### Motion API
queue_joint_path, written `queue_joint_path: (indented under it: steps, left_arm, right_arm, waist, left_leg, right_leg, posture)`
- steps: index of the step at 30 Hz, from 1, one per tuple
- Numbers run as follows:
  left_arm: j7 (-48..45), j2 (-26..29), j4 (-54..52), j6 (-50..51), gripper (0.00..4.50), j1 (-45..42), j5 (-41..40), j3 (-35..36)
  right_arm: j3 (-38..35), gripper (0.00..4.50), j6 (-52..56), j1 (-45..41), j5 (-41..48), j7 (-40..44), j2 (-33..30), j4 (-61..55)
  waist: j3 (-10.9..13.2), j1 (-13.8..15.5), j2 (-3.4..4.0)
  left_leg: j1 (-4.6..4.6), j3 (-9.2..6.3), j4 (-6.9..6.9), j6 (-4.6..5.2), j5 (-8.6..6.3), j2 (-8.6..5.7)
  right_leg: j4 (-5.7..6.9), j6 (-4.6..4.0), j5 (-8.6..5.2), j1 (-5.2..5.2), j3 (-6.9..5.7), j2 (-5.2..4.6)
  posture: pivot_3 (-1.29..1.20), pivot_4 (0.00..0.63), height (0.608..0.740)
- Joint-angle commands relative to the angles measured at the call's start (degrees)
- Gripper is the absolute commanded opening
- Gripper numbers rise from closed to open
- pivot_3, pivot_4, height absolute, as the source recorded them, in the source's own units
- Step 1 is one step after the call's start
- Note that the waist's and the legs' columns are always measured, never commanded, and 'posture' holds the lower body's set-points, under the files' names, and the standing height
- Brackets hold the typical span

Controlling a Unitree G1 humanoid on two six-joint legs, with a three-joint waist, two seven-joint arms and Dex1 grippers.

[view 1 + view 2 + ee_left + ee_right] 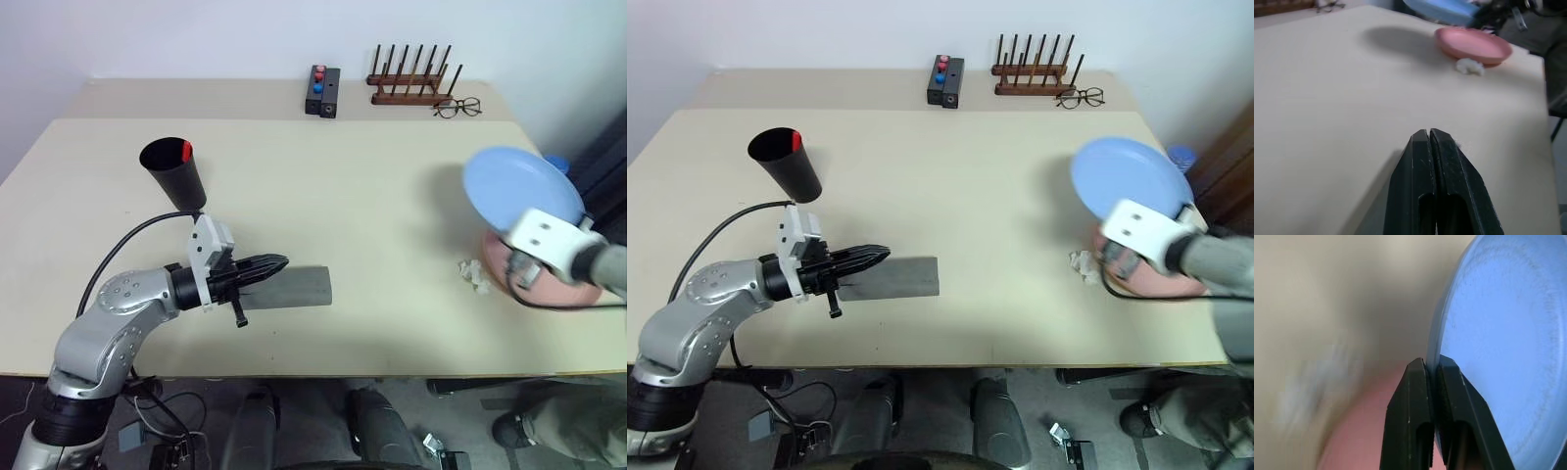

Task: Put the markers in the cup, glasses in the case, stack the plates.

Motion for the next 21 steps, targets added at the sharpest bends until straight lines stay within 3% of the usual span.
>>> queue_joint_path:
  steps: [1, 5, 8, 12, 15, 21]
  left_arm:
    - [-2.13, -0.04, 1.55, -2.47, 0.0, -1.84, 0.85, -1.37]
    - [-3.23, -0.29, 3.57, -3.56, 0.0, -3.47, 1.72, -2.72]
    - [-3.5, -0.3, 4.13, -3.79, 0.0, -3.83, 1.87, -3.06]
    - [-3.21, -0.01, 3.29, -3.65, 0.0, -2.88, 1.9, -2.89]
    - [-2.57, 0.18, 2.17, -3.32, 0.0, -1.84, 1.79, -2.39]
    - [-0.52, 0.33, -0.76, -2.3, 0.0, -0.28, 1.05, -1.44]
  right_arm:
    - [-8.37, 0.05, 0.9, 6.31, 0.03, 2.96, -1.19, -3.96]
    - [-10.31, 0.05, 3.03, 10.02, 1.36, 4.25, -0.59, -5.22]
    - [-9.65, 0.94, 3.36, 9.84, 1.55, 4.06, -0.8, -5.74]
    - [-9.0, 2.86, 2.95, 7.04, 3.06, 3.33, -0.71, -6.81]
    - [-6.85, 2.86, 4.32, 3.95, 6.77, 4.24, 0.12, -8.38]
    - [4.59, 2.86, 5.58, -1.82, 7.18, 1.18, 2.72, -9.16]
  waist:
    - [-0.02, -0.34, 0.04]
    - [-0.04, -0.9, 0.08]
    - [-0.04, -1.18, 0.08]
    - [-0.04, -1.24, 0.07]
    - [-0.03, -1.44, 0.06]
    - [-0.02, -1.39, 0.04]
  left_leg:
    - [0.03, 0.0, 0.02, 0.0, 0.0, 0.0]
    - [0.03, 0.02, 0.18, 0.0, -0.01, 0.01]
    - [-0.08, 0.02, 0.35, 0.08, -0.06, 0.01]
    - [-0.15, 0.02, 0.43, 0.13, -0.1, 0.0]
    - [-0.14, 0.02, 0.43, 0.13, -0.1, 0.0]
    - [-0.15, 0.0, 0.45, 0.15, -0.11, 0.0]
  right_leg:
    - [0.01, -0.01, 0.01, 0.01, 0.0, 0.0]
    - [0.01, -0.03, 0.02, 0.03, 0.01, 0.0]
    - [0.02, -0.08, 0.05, 0.04, 0.01, -0.01]
    - [0.0, -0.09, 0.05, 0.04, 0.01, -0.02]
    - [0.01, -0.09, 0.05, 0.05, 0.01, -0.02]
    - [0.0, -0.08, 0.05, 0.06, 0.01, -0.02]
  posture:
    - [0.0, 0.15, 0.738]
    - [0.0, 0.15, 0.738]
    - [0.0, 0.15, 0.738]
    - [0.0, 0.15, 0.738]
    - [0.0, 0.15, 0.738]
    - [0.0, 0.15, 0.738]
